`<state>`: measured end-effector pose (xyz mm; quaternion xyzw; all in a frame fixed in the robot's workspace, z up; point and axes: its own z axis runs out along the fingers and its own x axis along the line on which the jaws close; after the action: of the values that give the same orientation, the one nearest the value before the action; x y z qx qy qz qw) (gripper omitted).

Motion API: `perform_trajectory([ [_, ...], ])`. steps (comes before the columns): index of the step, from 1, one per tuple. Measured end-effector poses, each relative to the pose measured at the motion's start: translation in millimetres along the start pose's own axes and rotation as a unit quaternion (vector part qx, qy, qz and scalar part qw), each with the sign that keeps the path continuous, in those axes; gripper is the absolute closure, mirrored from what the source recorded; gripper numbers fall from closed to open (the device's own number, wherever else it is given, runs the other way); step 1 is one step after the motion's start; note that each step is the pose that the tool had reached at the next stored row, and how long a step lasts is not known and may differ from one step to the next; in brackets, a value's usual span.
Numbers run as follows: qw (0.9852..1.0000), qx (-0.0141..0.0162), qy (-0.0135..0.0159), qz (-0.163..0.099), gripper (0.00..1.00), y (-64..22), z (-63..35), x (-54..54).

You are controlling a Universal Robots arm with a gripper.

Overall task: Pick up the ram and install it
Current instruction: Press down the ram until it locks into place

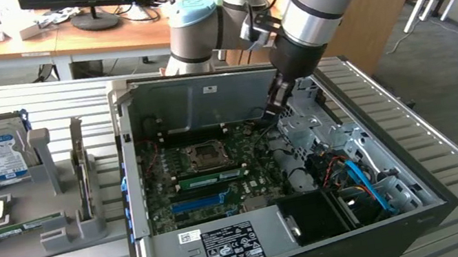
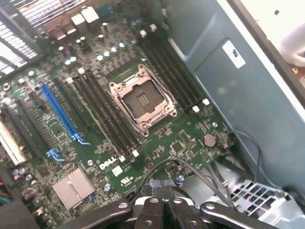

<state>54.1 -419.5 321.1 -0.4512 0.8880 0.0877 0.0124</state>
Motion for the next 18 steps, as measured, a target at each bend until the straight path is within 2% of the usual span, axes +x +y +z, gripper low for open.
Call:
perform_trajectory([
  [4,0.9996,0.0037,-0.0032,0.029,0.90,0.0,0.0,0.0],
  [8,0.9984,0.0071,-0.0064,0.056,0.90,0.0,0.0,0.0],
  [13,0.9956,0.0115,-0.0105,0.092,0.90,0.0,0.0,0.0],
  [18,0.9917,0.0159,-0.0145,0.127,0.90,0.0,0.0,0.0],
])
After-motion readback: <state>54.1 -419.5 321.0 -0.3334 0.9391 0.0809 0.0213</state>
